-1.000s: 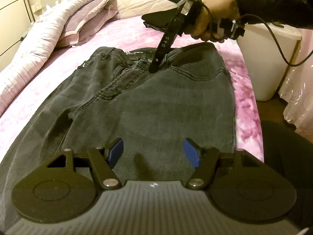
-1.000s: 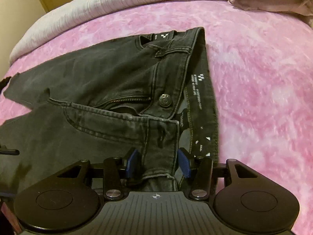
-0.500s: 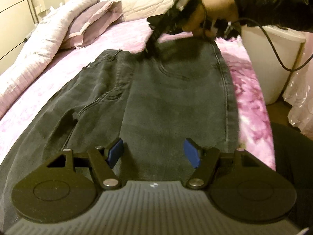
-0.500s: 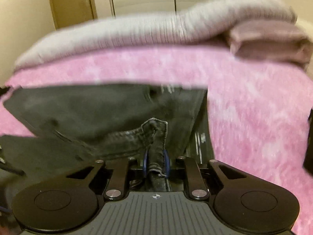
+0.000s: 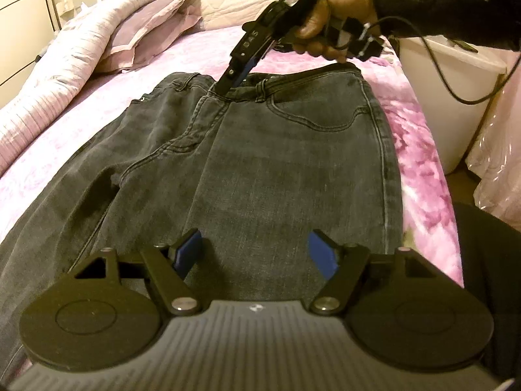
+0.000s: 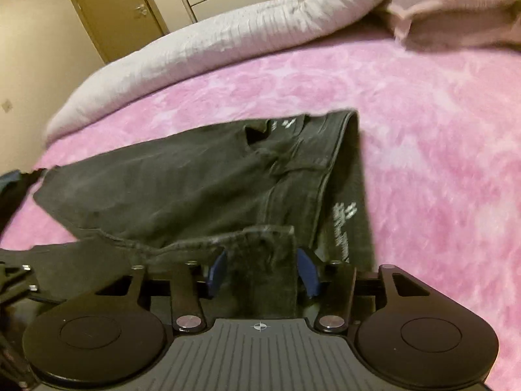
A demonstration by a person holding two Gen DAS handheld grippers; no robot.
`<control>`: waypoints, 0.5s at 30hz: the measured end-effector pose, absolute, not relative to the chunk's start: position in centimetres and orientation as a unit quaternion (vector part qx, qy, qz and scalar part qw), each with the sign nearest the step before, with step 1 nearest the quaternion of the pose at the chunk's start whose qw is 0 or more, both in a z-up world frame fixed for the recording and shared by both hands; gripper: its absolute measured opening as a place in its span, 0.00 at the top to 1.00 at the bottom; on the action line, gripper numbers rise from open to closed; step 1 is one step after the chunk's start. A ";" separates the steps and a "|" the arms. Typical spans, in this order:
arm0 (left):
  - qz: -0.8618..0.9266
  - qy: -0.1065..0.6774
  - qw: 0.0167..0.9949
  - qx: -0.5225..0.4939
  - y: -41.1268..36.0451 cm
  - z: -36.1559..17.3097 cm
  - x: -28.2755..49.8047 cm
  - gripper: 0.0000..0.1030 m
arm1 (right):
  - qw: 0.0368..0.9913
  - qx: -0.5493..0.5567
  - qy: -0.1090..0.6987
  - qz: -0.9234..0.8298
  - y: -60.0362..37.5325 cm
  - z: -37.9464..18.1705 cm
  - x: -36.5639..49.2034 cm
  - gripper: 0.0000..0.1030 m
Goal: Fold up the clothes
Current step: 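Grasp the jeans waistband with the right gripper and pull it straight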
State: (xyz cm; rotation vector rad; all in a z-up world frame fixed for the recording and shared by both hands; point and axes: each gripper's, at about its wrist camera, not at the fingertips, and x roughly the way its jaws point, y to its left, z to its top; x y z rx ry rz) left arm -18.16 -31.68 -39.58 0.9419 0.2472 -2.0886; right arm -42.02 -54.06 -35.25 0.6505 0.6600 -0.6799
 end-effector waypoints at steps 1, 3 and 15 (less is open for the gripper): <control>-0.828 0.097 0.407 0.373 -31.7 -39.5 -18.1 0.31 | 0.841 0.308 0.312 -0.318 -54.4 -35.4 -42.0 0.44; -0.828 0.094 0.408 0.374 -31.8 -39.5 -18.1 0.31 | 0.843 0.310 0.311 -0.310 -54.9 -35.8 -41.9 0.39; -0.804 0.118 0.471 0.344 -33.5 -37.1 -15.0 0.32 | 0.848 0.349 0.280 -0.283 -55.9 -35.8 -43.1 0.82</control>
